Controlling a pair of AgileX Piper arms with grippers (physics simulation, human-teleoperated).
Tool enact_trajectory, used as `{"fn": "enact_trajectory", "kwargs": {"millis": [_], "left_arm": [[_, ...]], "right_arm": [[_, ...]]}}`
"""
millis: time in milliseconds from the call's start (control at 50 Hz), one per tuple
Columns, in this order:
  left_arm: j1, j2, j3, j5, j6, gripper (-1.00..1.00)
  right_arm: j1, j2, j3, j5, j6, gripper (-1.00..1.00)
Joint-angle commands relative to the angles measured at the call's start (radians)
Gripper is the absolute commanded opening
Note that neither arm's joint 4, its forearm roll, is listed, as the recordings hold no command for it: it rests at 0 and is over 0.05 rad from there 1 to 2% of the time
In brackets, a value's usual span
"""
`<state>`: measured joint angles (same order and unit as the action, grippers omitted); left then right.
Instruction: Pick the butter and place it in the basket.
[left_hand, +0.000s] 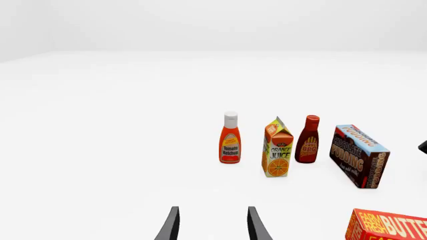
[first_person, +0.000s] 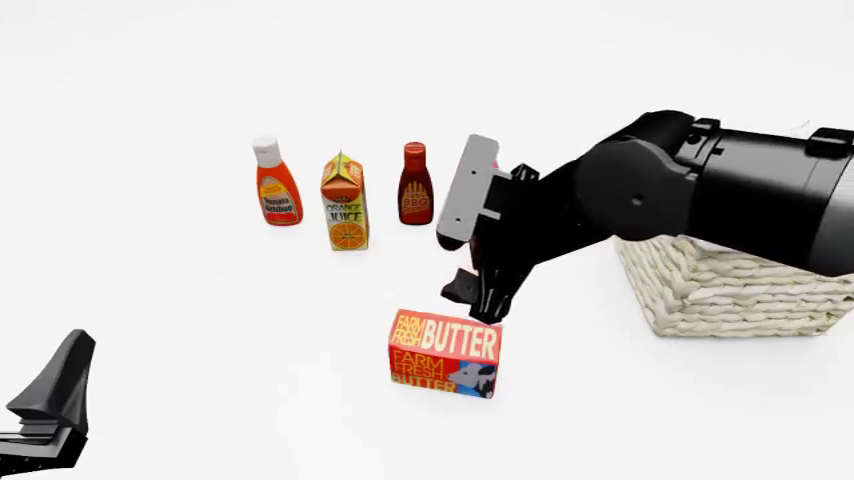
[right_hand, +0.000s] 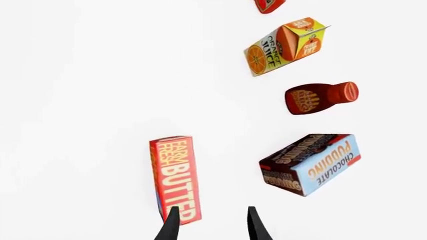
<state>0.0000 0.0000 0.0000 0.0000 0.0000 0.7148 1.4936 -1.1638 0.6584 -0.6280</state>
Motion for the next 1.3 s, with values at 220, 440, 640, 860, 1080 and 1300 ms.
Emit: {"fn": "enact_trajectory", "kwargs": {"millis": [220,440,640,860,1080,1300], "left_arm": [[0.0,0.0,0.0,0.0,0.0,1.0],[0.0,0.0,0.0,0.0,0.0,1.0],[0.0,0.0,0.0,0.0,0.0,1.0],[0.0,0.0,0.0,0.0,0.0,1.0],[0.0,0.0,0.0,0.0,0.0,1.0],[0.0,0.0,0.0,0.0,0.0,1.0]], "right_arm": [[0.012,0.048,-0.017,0.003,0.008,1.0],[0.034,0.066,-0.013,-0.001,0.023,1.0],[0.062,0.07,-0.005,-0.005,0.046,1.0],[0.077,0.077,0.009,-0.02,0.065,1.0],[0.092,0.077,0.035,-0.035,0.081,1.0],[0.09,0.085,0.043,-0.05,0.085,1.0]]}}
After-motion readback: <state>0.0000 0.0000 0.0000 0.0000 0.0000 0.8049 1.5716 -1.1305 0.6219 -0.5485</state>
